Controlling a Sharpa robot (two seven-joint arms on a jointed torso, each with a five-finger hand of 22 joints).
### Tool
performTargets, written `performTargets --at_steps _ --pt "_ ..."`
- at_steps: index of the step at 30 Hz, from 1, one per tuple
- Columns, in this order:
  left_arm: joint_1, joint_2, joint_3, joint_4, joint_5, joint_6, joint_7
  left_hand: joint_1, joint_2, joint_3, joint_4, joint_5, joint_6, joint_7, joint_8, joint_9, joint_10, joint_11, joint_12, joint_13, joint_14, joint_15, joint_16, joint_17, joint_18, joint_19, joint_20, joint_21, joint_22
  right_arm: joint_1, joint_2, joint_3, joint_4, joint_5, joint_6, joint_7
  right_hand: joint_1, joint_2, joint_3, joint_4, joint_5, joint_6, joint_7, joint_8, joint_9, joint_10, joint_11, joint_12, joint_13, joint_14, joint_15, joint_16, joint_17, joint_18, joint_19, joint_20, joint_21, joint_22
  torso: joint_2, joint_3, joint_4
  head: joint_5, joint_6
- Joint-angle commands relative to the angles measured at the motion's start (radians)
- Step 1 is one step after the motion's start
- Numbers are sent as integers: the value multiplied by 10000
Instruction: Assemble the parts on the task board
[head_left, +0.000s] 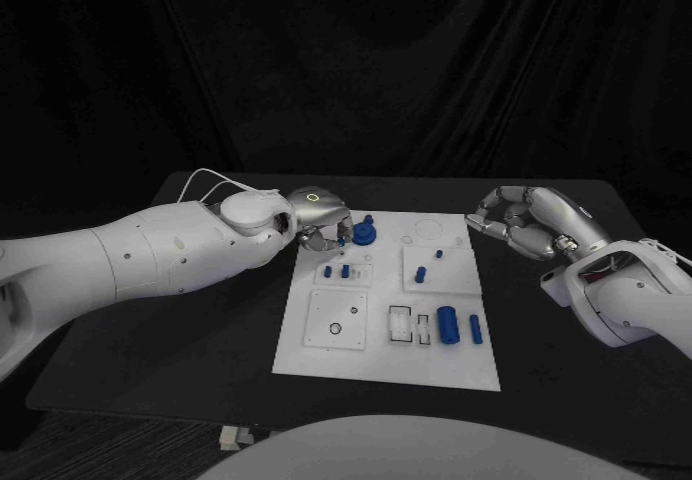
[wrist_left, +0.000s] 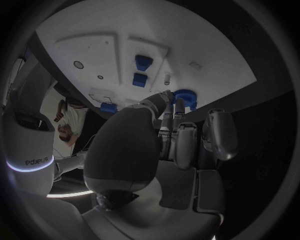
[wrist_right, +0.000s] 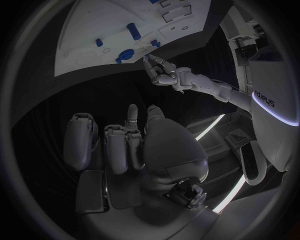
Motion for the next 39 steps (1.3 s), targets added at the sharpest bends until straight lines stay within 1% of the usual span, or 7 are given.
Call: performTargets --at_steps 1,18,26,30,34,37,39 --pt "-28 42 9 -22 0 133 -65 -115 -5 -4 53 -75 -52 6 -57 -11 6 19 -49 -18 -71 11 -68 -10 7 -71 -9 -44 1600 -26 3 7 1 -57 56 -123 104 48 -46 -2 41 79 17 14 -18 1032 -86 -32 2605 740 -66 -60 1213 101 -10 -62 -44 1767 -6 3 -2 -3 -2" --pt "-222 163 8 -189 0 181 -206 -149 -29 -18 72 -100 -54 0 -77 -17 53 22 -63 -18 -81 12 -75 -34 8 -76 -7 -57 1598 -28 -5 7 14 -57 52 -125 109 54 -50 -5 40 83 15 10 -27 1032 -87 -32 2605 739 -67 -63 1208 103 -15 -63 -56 1763 -3 2 -6 -34 -2" --pt "-263 183 7 -207 0 118 -221 -154 -33 -20 75 -105 -54 1 -82 -18 65 23 -64 -17 -82 12 -76 -35 6 -70 -6 -45 1602 -28 -2 7 13 -57 51 -133 109 54 -50 -5 40 83 15 10 -27 1032 -87 -32 2605 739 -67 -63 1208 103 -15 -63 -56 1763 -2 4 4 -43 -2" --pt "-268 136 7 -203 0 -97 -220 -170 -93 -17 84 -150 -140 -44 -170 -49 -30 7 -193 -53 -106 9 -92 -88 13 -87 -1 -94 1592 -29 -3 7 14 -57 51 -132 109 54 -50 -5 40 83 15 10 -27 1032 -87 -32 2605 739 -67 -63 1208 103 -15 -63 -56 1763 0 -3 4 -51 -2" --pt "-268 1 8 -142 0 -570 -201 -191 -145 -11 104 -195 -213 -88 -247 -76 -197 -5 -335 -89 -120 -4 -100 -116 19 -100 -1 -132 1585 -29 -8 7 14 -57 50 -128 109 54 -50 -5 40 83 15 10 -27 1032 -87 -32 2605 739 -67 -63 1208 103 -15 -63 -56 1763 1 0 0 -72 -2" --pt "-251 -143 10 -57 0 -1009 -162 -214 -255 -8 128 -265 -469 -197 -408 -144 -491 -8 -528 -133 -120 -14 -97 -121 17 -91 -6 -132 1590 -29 -8 7 7 -57 51 -128 109 54 -50 -5 40 83 15 10 -27 1032 -87 -32 2605 739 -67 -63 1208 103 -15 -63 -56 1763 -2 1 -1 -84 -2" --pt "-222 -223 11 -11 0 -1247 -137 -206 -285 5 135 -292 -567 -257 -447 -171 -597 4 -585 -138 -128 -11 -100 -140 19 -94 -8 -150 1587 -29 -4 7 0 -57 52 -129 109 54 -50 -5 40 83 15 10 -27 1032 -87 -32 2605 739 -67 -63 1208 103 -15 -63 -56 1763 -6 2 -1 -85 -2"
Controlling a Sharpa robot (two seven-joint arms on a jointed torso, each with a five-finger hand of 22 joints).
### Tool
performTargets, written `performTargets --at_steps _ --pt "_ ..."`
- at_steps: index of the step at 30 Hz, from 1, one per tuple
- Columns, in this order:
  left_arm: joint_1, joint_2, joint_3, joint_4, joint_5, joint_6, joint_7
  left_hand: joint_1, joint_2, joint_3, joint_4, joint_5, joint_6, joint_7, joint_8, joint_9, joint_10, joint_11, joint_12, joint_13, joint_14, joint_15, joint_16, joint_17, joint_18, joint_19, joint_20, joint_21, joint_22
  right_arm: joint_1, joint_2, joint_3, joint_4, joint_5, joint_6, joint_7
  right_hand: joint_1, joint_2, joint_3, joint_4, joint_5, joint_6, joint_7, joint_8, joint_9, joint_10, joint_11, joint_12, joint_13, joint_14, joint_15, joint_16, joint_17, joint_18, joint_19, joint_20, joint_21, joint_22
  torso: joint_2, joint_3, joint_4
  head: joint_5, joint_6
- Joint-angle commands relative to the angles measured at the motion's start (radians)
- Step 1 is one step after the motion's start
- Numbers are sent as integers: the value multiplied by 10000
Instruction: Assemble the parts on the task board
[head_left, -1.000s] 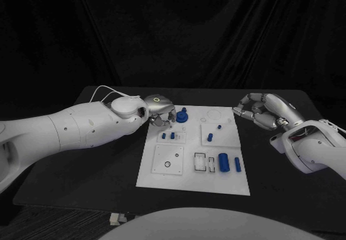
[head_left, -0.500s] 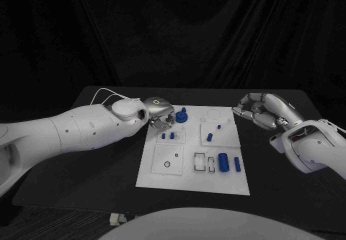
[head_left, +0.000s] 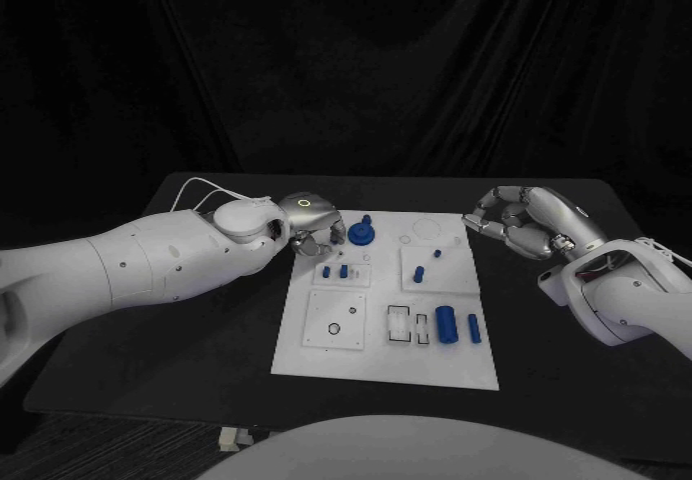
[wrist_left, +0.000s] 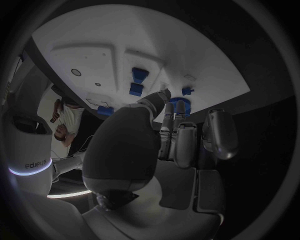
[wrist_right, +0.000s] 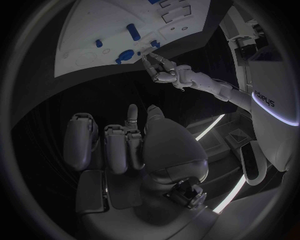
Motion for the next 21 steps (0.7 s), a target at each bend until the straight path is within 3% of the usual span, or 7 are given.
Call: performTargets --at_steps 1,6,9,13,21 --pt "61 -95 12 99 2 -997 113 24 -103 22 78 -78 -178 -102 -66 -49 -200 36 -100 -13 -57 -2 -61 -25 20 -95 -9 -65 1586 -23 -2 6 -5 -57 21 -127 66 12 -50 -5 40 83 15 10 -9 1019 -75 -33 2605 775 -69 -63 1210 103 -15 -63 -56 1767 -7 3 2 7 -2" --pt "143 -143 12 31 2 -1157 85 105 -217 116 95 -152 -658 -352 -72 -276 -739 79 -260 -11 -121 38 -87 -140 37 -141 3 -197 1561 -28 31 6 -31 -57 31 -131 66 12 -50 -5 40 83 15 10 -9 1019 -75 -33 2605 775 -69 -63 1210 103 -15 -63 -56 1767 -14 -1 10 45 -2" --pt "156 -34 11 -239 272 -1069 134 66 -231 101 148 -290 -722 -363 -59 -336 -843 73 -243 15 -151 38 -97 -180 46 -166 11 -257 1549 -33 46 6 -35 -57 34 -130 77 17 -57 -9 40 87 14 3 -25 1019 -77 -33 2605 775 -71 -64 1208 104 -16 -65 -62 1767 -15 -6 12 27 -2" --pt "100 86 10 -594 507 -1009 208 -37 -233 -16 322 -656 -710 -149 -31 -423 -948 102 -142 96 -155 50 -79 -170 43 -157 20 -260 1555 -37 31 6 -25 -57 31 -127 79 18 -57 -10 41 88 13 3 -26 1019 -77 -33 2605 776 -71 -62 1212 104 -16 -65 -62 1767 -15 2 4 -33 -2" --pt "-4 377 9 -1258 635 -632 331 -8 -201 -68 382 -755 -699 -18 -22 -468 -1026 3 -94 139 -204 6 -101 -261 60 -192 21 -359 1533 -42 33 6 -43 -57 38 -130 85 18 -57 -13 43 88 12 2 -28 1019 -78 -33 2605 776 -71 -61 1214 102 -12 -65 -54 1769 6 -2 -10 35 -2"
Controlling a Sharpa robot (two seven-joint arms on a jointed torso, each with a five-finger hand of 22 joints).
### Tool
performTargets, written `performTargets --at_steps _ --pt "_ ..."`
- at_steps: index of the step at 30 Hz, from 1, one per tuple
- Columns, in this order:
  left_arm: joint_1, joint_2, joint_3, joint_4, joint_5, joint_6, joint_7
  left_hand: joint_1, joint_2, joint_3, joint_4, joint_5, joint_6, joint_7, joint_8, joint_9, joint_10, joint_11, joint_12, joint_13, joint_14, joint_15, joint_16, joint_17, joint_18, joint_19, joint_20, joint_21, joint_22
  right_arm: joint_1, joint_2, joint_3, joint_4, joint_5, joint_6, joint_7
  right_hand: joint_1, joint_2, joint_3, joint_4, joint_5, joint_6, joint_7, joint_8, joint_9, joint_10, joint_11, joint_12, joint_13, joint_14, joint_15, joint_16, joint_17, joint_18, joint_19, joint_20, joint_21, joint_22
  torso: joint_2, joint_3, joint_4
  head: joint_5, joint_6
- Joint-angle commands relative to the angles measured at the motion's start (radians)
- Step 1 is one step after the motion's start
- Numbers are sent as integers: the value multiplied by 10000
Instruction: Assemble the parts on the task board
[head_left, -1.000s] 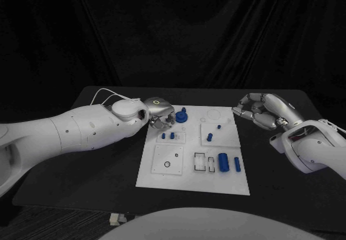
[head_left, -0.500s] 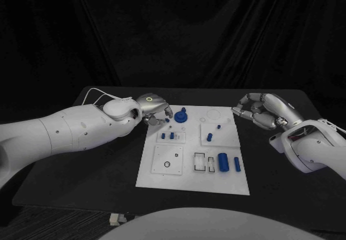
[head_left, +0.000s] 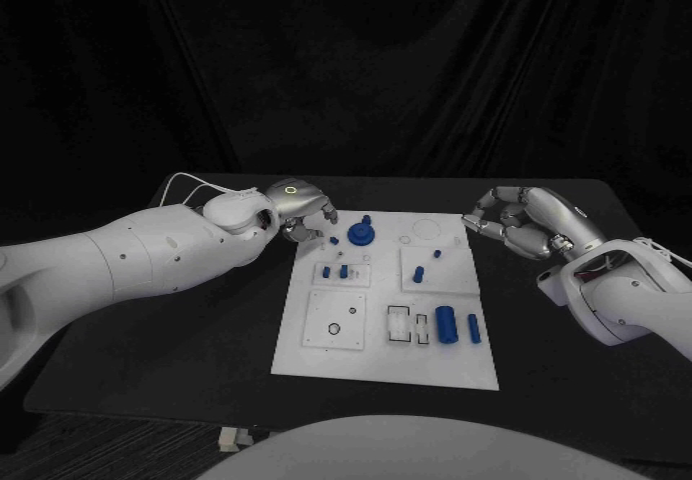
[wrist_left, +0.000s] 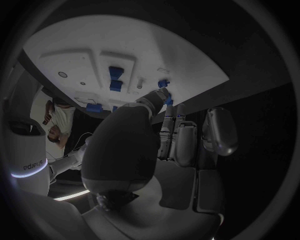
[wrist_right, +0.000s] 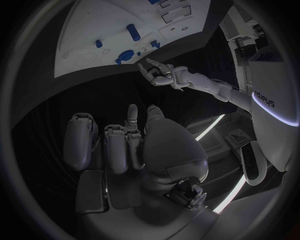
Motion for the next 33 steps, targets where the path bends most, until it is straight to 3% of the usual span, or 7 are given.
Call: performTargets --at_steps 1,11,18,24,29,33 --pt "-47 135 9 -214 286 210 265 10 2 -11 52 -39 6 95 43 -24 -82 -39 63 16 -56 -16 -47 -54 62 -87 -16 -58 1531 -26 5 6 -8 -57 29 -127 84 17 -57 -13 42 88 12 2 -12 1063 -51 -64 2605 756 -54 -61 1214 102 -12 -65 -55 1771 23 -7 -17 43 -2" --pt "-231 489 9 -761 306 408 459 -27 12 -90 151 -139 84 173 70 -72 -106 -58 122 40 -95 -40 -65 -114 66 -103 -18 -104 1524 -30 43 6 -26 -57 53 -132 92 20 -55 -16 44 91 10 2 -15 1063 -52 -64 2605 755 -54 -63 1211 103 -14 -66 -60 1769 17 0 -3 44 -2" --pt "-330 629 10 -893 308 490 537 -73 44 -263 341 -459 415 204 209 -91 -1 -42 324 145 -95 -28 -51 -112 65 -99 -14 -139 1524 -31 39 6 -25 -57 70 -145 99 21 -54 -18 46 93 9 2 -17 1063 -53 -64 2605 754 -55 -65 1208 104 -15 -66 -64 1768 13 3 -7 24 -2" --pt "-383 733 10 -974 308 577 588 -75 75 -302 405 -520 431 216 210 -110 84 -39 411 188 -96 -27 -48 -118 67 -99 -12 -157 1522 -31 53 6 -28 -57 80 -148 101 23 -53 -19 46 94 8 2 -18 1063 -54 -64 2605 754 -55 -65 1207 104 -15 -66 -64 1768 11 2 -12 55 -2" --pt "-407 802 10 -1035 308 603 603 9 133 -272 422 -392 390 223 176 -144 133 -41 464 212 -106 -26 -52 -143 68 -98 -9 -170 1522 -31 58 6 -30 -57 90 -157 110 29 -50 -20 48 102 6 4 -21 1063 -55 -64 2605 754 -56 -66 1205 103 -14 -67 -62 1769 13 2 -6 59 -2" --pt "-420 857 11 -1115 308 659 593 127 214 -199 431 -86 457 250 191 -168 181 -28 508 224 -115 -20 -55 -171 68 -92 -9 -181 1524 -31 56 6 -26 -57 94 -159 110 29 -50 -20 48 102 6 4 -21 1063 -55 -64 2605 754 -56 -66 1205 103 -14 -67 -62 1769 8 2 -3 60 -2"
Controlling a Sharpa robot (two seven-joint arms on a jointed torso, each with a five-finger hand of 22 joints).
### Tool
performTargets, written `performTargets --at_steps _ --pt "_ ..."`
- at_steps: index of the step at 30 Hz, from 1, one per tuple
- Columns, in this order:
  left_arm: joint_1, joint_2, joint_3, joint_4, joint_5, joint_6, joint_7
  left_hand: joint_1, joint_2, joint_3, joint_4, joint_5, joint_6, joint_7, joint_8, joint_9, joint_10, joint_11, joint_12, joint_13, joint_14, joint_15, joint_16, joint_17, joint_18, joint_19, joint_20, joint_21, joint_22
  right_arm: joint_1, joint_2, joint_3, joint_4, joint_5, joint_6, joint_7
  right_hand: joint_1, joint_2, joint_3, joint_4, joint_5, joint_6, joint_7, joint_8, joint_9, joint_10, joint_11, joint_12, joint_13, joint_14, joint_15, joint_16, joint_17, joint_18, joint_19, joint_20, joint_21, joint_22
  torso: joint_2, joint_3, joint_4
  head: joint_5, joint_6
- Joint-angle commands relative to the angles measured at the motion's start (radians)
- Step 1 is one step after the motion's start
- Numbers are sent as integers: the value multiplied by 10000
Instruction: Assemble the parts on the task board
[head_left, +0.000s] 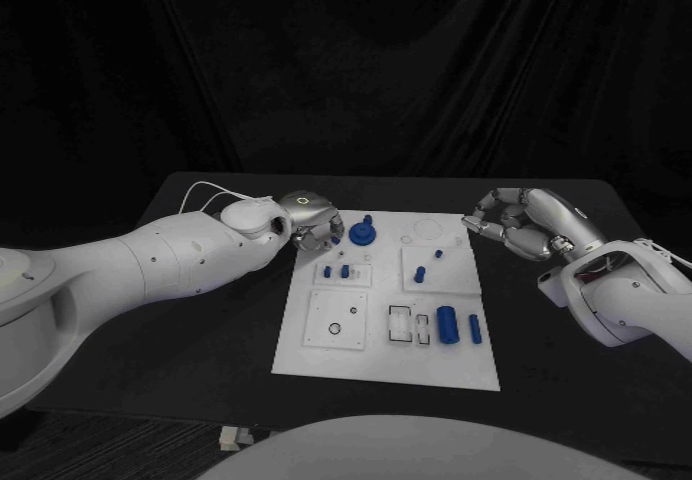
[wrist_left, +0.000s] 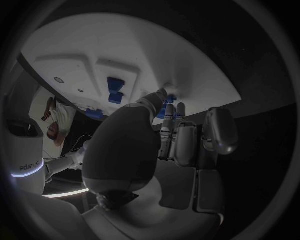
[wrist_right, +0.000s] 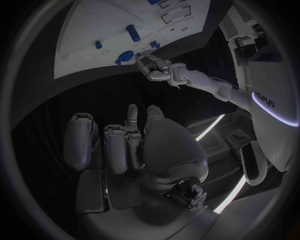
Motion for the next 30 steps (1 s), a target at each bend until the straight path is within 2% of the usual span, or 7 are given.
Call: performTargets --at_steps 1,4,13,23,30 --pt "-22 58 9 -60 69 154 164 81 71 50 28 174 67 3 6 -22 96 27 49 14 -80 17 -54 -17 69 -57 26 -59 1524 -21 -5 6 10 -57 45 -150 85 5 -51 -20 48 66 -30 4 -14 1067 -59 -57 2604 740 -76 -66 1205 103 -14 -67 -62 1764 -4 2 6 -15 -2" --pt "-28 89 9 -106 69 187 150 150 110 106 13 341 101 20 12 -35 128 36 63 10 -88 22 -58 -39 72 -60 25 -77 1522 -21 -15 6 18 -57 48 -157 85 5 -51 -20 48 66 -30 4 -14 1067 -59 -57 2604 740 -76 -66 1205 103 -14 -67 -62 1764 -5 0 6 -32 -2" --pt "-44 207 10 -249 69 358 79 211 122 168 -9 546 117 70 -1 -64 189 72 72 -9 -114 43 -74 -99 78 -72 26 -119 1515 -21 -46 6 45 -57 61 -178 100 13 -47 -22 50 77 -34 7 -18 1067 -62 -57 2604 738 -78 -73 1193 105 -18 -68 -73 1761 -6 1 4 -49 -2" --pt "-69 334 10 -367 69 543 66 193 130 188 9 589 112 105 -18 -84 218 102 66 -30 -108 62 -71 -86 104 -134 30 -269 1477 -21 -54 6 62 -57 84 -190 114 18 -43 -26 51 87 -37 10 -22 1067 -66 -57 2604 737 -79 -75 1188 107 -21 -69 -82 1758 -1 -1 0 -47 -2" --pt "-92 387 10 -423 69 661 54 216 168 224 -16 599 502 109 161 -37 538 93 141 -65 -50 70 -32 -3 87 -97 41 -199 1501 -22 -54 6 64 -57 99 -196 134 25 -38 -29 53 105 -43 16 -26 1067 -70 -57 2604 737 -82 -76 1187 110 -24 -71 -92 1755 2 0 3 -55 -2"
